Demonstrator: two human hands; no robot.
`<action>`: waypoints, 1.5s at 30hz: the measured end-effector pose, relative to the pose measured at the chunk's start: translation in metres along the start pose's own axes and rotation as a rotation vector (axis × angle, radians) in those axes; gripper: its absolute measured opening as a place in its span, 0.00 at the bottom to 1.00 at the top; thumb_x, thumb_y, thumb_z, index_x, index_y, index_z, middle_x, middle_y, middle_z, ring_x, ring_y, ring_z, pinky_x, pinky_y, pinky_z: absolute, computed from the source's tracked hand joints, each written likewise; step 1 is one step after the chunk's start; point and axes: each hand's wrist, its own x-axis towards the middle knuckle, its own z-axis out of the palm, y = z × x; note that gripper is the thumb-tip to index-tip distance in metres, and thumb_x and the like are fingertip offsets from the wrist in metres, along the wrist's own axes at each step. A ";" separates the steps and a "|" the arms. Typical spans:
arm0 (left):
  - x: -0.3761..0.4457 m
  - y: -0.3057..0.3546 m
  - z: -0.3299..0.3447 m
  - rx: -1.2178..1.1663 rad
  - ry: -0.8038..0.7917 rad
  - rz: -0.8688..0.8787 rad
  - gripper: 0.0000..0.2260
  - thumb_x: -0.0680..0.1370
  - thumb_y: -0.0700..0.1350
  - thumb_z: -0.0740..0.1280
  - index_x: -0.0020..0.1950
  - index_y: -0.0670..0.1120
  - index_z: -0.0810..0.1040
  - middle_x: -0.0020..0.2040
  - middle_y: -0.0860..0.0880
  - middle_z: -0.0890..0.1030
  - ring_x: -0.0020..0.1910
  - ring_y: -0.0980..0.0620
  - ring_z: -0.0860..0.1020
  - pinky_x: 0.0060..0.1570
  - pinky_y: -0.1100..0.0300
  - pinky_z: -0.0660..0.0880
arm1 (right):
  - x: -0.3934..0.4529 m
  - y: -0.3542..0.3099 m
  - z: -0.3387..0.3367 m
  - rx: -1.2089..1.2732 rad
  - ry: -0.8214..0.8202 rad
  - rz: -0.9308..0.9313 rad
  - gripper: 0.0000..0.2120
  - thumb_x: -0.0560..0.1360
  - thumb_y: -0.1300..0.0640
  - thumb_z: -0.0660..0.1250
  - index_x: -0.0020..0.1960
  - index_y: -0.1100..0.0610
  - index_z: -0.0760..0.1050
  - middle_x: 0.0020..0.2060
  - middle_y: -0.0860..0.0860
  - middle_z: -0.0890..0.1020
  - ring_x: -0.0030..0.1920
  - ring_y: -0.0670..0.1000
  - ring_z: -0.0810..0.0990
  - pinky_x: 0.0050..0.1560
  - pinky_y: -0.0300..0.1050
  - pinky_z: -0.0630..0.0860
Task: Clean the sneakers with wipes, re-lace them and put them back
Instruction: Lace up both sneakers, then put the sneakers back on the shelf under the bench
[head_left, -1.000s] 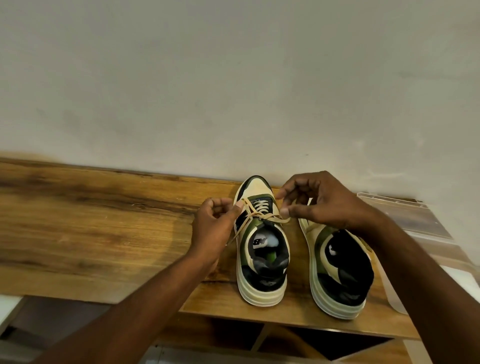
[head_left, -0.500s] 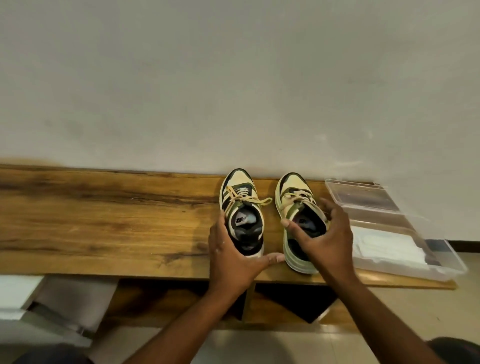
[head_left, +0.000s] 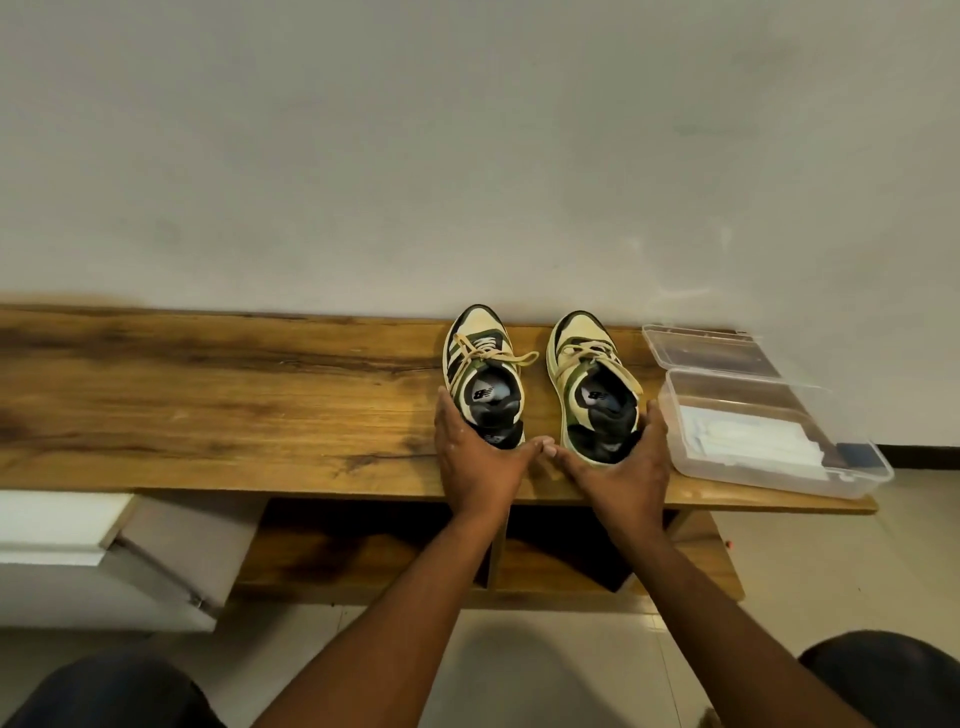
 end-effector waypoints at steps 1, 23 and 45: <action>0.000 0.002 0.002 0.005 0.000 -0.016 0.64 0.61 0.59 0.86 0.86 0.49 0.51 0.83 0.47 0.62 0.81 0.45 0.61 0.76 0.48 0.68 | 0.003 -0.002 0.002 0.004 0.003 0.000 0.65 0.56 0.33 0.85 0.82 0.51 0.54 0.77 0.53 0.69 0.76 0.54 0.69 0.72 0.58 0.74; -0.014 0.000 -0.012 -0.107 0.162 0.007 0.46 0.60 0.54 0.83 0.76 0.52 0.71 0.65 0.53 0.81 0.64 0.53 0.80 0.60 0.51 0.82 | -0.023 -0.029 0.023 0.114 0.063 -0.072 0.48 0.60 0.47 0.86 0.74 0.50 0.68 0.65 0.48 0.79 0.65 0.49 0.78 0.62 0.46 0.80; -0.093 -0.011 -0.158 -0.119 0.356 -0.117 0.35 0.61 0.50 0.85 0.68 0.51 0.79 0.58 0.55 0.84 0.54 0.58 0.81 0.44 0.76 0.69 | -0.152 -0.100 0.025 0.124 -0.044 -0.086 0.44 0.59 0.42 0.84 0.71 0.48 0.70 0.61 0.46 0.79 0.62 0.50 0.78 0.53 0.41 0.79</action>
